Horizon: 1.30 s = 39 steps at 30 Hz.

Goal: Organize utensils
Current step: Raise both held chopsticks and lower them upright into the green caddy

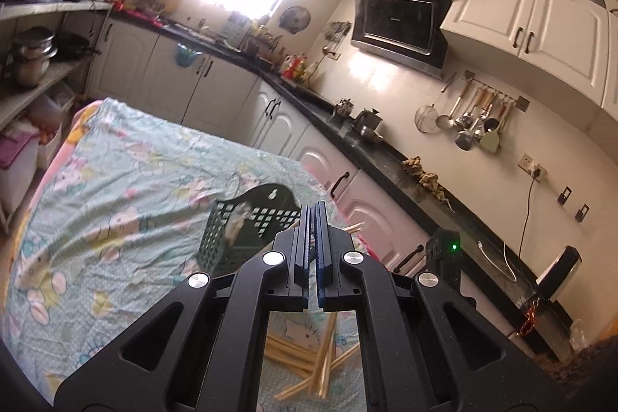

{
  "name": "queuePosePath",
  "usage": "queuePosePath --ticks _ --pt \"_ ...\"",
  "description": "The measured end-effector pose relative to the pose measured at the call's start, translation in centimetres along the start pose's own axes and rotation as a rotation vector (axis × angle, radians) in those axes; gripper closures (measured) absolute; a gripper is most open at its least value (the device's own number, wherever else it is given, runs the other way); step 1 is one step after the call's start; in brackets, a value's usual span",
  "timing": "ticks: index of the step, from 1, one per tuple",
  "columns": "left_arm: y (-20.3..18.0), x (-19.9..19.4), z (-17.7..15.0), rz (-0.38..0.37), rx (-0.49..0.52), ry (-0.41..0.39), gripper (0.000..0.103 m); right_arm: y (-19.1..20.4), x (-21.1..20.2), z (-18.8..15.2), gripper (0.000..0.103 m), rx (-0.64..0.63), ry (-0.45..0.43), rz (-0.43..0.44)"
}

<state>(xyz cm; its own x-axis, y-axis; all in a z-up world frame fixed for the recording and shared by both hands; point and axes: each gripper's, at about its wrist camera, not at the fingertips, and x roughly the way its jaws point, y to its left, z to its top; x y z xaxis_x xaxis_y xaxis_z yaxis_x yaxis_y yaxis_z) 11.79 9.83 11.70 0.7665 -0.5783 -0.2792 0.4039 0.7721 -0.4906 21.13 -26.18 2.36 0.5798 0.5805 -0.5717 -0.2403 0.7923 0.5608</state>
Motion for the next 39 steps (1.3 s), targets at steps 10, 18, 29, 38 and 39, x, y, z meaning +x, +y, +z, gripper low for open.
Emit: queuePosePath --ticks 10,18,29,38,39 --pt "-1.7 0.5 1.7 -0.021 0.035 0.000 0.103 3.2 -2.6 2.4 0.097 -0.099 -0.104 0.029" --pt "-3.0 1.0 2.5 -0.030 0.064 -0.014 0.102 5.5 -3.8 3.6 0.097 -0.203 -0.173 0.016" --pt "-4.9 1.4 4.3 -0.047 0.107 -0.046 0.102 8.2 -5.7 5.9 0.097 -0.337 -0.278 -0.012" --pt "-6.5 1.9 6.8 -0.037 0.153 -0.082 0.102 9.7 -7.1 8.2 0.097 -0.404 -0.360 -0.030" --pt "-6.6 1.9 7.1 -0.035 0.157 -0.085 0.102 9.9 -7.2 8.5 0.097 -0.410 -0.368 -0.031"
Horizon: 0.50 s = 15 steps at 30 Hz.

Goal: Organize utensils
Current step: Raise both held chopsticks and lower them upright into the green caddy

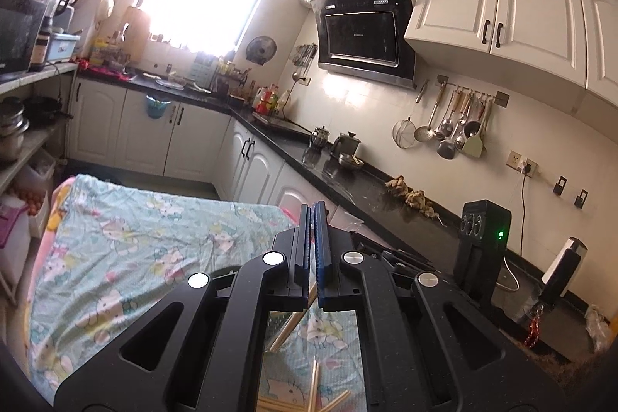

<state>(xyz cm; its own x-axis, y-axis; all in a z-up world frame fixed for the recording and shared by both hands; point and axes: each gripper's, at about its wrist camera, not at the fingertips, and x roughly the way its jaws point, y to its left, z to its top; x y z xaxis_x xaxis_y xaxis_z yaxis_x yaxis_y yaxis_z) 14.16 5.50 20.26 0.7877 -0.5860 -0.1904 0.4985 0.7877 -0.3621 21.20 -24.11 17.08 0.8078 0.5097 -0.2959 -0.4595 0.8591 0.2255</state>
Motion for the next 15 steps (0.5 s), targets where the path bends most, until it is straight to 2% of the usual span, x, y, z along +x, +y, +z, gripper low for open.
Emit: queuePosePath --ticks 8,15 --pt "0.1 0.8 2.2 0.034 0.026 -0.021 0.102 0.8 0.1 2.7 0.097 -0.052 -0.070 -0.021" --pt "1.5 2.1 3.2 0.097 0.030 -0.033 0.102 1.1 1.4 3.6 0.097 -0.078 -0.090 -0.038"
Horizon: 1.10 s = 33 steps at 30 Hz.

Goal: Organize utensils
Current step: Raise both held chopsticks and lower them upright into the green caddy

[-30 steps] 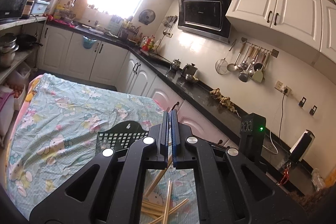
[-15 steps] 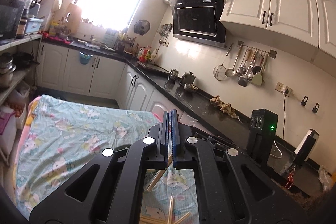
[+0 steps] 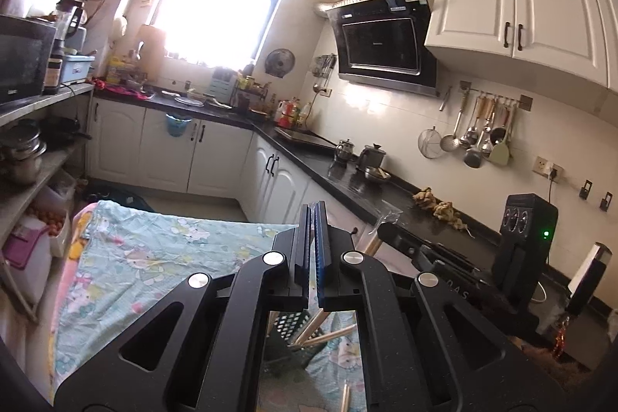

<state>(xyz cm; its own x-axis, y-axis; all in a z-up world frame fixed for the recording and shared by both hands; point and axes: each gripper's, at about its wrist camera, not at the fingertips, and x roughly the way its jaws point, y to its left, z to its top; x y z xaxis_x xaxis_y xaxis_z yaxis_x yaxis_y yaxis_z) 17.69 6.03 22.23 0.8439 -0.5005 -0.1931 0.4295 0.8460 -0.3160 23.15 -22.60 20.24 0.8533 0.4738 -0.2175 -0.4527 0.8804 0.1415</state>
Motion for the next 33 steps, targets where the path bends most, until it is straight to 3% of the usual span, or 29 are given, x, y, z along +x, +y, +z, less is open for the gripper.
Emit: queuePosePath --ticks 16,33 --pt "3.3 2.3 -1.7 0.041 -0.053 0.016 0.102 0.1 4.3 -1.7 0.097 -0.049 0.022 -0.028" --pt "4.9 5.2 -5.9 0.046 -0.092 0.101 0.102 -0.9 8.5 -6.6 0.097 -0.055 0.099 -0.079"
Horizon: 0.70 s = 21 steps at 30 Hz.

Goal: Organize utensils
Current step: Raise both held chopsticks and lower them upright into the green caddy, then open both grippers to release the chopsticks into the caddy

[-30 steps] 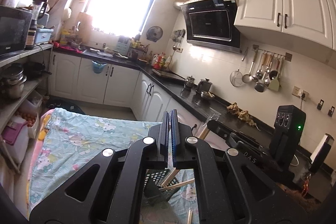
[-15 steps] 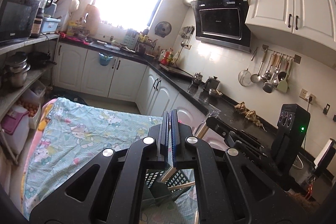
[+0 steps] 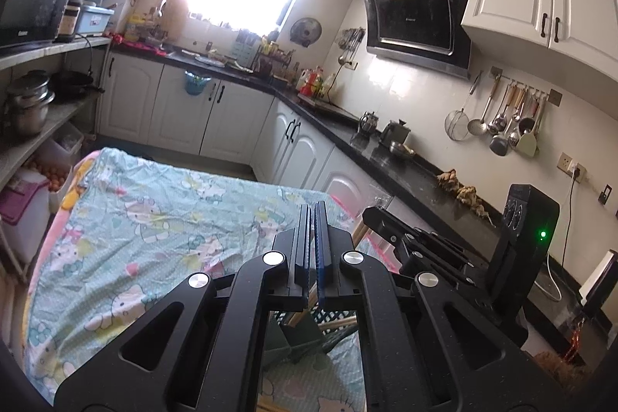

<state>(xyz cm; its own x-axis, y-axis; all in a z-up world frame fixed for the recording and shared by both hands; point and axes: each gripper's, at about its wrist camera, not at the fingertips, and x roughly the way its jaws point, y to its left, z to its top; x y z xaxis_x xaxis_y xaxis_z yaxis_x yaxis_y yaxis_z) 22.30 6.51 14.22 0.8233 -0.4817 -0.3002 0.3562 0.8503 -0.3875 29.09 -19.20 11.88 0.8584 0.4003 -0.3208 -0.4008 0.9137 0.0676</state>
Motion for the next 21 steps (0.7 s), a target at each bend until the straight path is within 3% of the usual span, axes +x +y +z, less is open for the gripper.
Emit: queuePosePath --ticks 10,14,16,19,21 --pt "1.5 1.7 -2.2 0.022 -0.034 0.059 0.102 -0.6 1.3 -2.1 0.096 0.016 0.060 -0.045" --pt "1.8 1.8 -2.6 0.035 -0.042 0.070 0.102 -0.6 1.2 -2.5 0.078 0.017 0.066 -0.051" --pt "1.8 1.7 -2.7 0.044 -0.040 0.072 0.102 -0.6 1.0 -2.5 0.075 0.016 0.065 -0.050" --pt "1.7 1.4 -2.7 0.061 -0.034 0.069 0.092 -0.5 0.6 -2.6 0.066 0.013 0.069 -0.049" --pt "1.6 0.8 -2.7 0.074 -0.029 0.062 0.079 -0.4 0.2 -2.7 0.063 0.007 0.067 -0.051"
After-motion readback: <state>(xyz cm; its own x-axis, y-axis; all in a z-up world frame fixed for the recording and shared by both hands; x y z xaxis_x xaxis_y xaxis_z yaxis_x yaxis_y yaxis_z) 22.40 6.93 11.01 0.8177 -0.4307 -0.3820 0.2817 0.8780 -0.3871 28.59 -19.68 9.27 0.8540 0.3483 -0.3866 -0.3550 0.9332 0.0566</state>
